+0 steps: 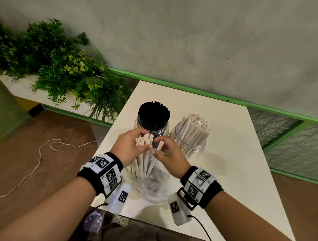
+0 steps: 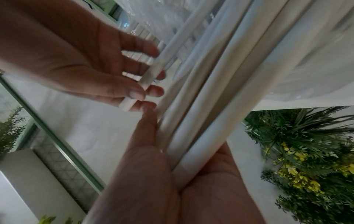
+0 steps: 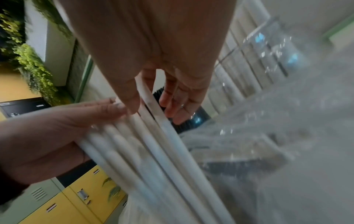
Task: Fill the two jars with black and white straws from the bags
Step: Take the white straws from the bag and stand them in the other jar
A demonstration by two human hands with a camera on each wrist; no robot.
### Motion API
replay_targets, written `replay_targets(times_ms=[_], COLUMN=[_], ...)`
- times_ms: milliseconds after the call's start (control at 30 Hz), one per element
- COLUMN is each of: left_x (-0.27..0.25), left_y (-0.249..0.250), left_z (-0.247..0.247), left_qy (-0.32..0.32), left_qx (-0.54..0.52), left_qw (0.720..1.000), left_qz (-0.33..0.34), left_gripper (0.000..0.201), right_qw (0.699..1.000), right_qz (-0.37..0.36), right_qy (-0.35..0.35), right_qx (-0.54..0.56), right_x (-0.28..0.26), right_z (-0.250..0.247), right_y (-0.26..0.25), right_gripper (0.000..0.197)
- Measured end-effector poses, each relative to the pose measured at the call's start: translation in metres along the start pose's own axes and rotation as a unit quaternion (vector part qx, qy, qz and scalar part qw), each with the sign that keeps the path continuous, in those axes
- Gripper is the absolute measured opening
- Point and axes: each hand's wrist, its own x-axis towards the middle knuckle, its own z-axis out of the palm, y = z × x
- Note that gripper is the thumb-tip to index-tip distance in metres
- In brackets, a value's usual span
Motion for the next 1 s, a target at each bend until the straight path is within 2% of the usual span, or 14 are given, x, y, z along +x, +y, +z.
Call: replay_targets(times_ms=[67,133,267,367,467,600,767,900,1000], left_x=[-0.003,-0.006,-0.011,-0.012,-0.012,-0.013,-0.013,-0.016,-0.016], left_y=[0.001,0.002,0.003,-0.001,-0.003,-0.004,-0.008,-0.007,-0.008], left_z=[-0.001,-0.003,-0.004,-0.004,-0.006,-0.009,-0.01,-0.009,-0.007], left_qy=[0.0,-0.002,-0.015,-0.015,-0.015,-0.005,-0.007,-0.01,0.001], left_qx=[-0.005,-0.003,-0.038,-0.037,-0.035,-0.037,-0.019,-0.027,-0.022], left_qw=[1.0,1.0,0.999,0.999,0.999,0.999,0.999,0.999,1.0], left_qz=[0.002,0.003,0.003,0.027,0.028,0.029,0.027,0.027,0.017], left_gripper=[0.034,0.034,0.029,0.032,0.046,0.051,0.049,0.042,0.038], right_qw=[0.996,0.993,0.982,0.968,0.966,0.974,0.977,0.984,0.987], right_qz=[0.036,0.05,0.065,0.077,0.085,0.076,0.069,0.062,0.045], right_qy=[-0.045,-0.07,-0.075,-0.082,-0.086,-0.063,-0.052,-0.007,0.0], right_qx=[0.071,0.083,0.162,0.226,0.228,0.206,0.195,0.167,0.151], right_x=[0.002,0.004,0.011,0.016,0.019,0.019,0.017,0.015,0.01], right_z=[0.012,0.018,0.025,0.03,0.032,0.033,0.032,0.034,0.037], right_y=[0.003,0.004,0.006,0.008,0.01,0.015,0.011,0.008,0.008], right_gripper=[0.064,0.078,0.061,0.053,0.041,0.026,0.035,0.036,0.042])
